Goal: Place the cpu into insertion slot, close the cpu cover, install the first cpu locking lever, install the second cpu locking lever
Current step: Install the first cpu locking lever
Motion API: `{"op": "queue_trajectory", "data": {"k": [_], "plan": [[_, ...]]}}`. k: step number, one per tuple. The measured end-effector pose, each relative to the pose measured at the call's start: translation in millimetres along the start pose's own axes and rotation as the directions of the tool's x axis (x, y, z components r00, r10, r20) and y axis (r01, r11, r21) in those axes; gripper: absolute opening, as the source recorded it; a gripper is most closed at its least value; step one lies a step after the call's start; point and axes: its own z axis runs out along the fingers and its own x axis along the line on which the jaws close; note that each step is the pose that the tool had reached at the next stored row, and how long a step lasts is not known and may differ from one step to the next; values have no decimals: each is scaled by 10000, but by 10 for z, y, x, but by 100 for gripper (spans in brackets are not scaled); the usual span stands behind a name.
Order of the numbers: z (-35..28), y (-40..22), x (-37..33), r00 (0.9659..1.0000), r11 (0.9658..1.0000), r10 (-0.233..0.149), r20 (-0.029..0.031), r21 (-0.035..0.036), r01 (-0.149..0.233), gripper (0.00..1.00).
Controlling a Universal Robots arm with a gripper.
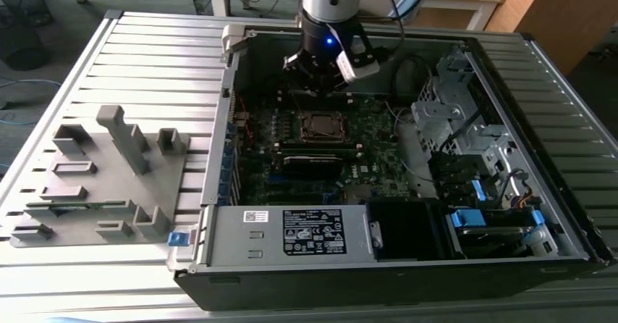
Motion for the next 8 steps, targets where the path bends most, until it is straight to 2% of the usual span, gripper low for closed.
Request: {"op": "queue_trajectory", "data": {"k": [8], "plan": [[-5, -7, 150, 10000, 10000, 1, 0, -1, -1, 10]]}}
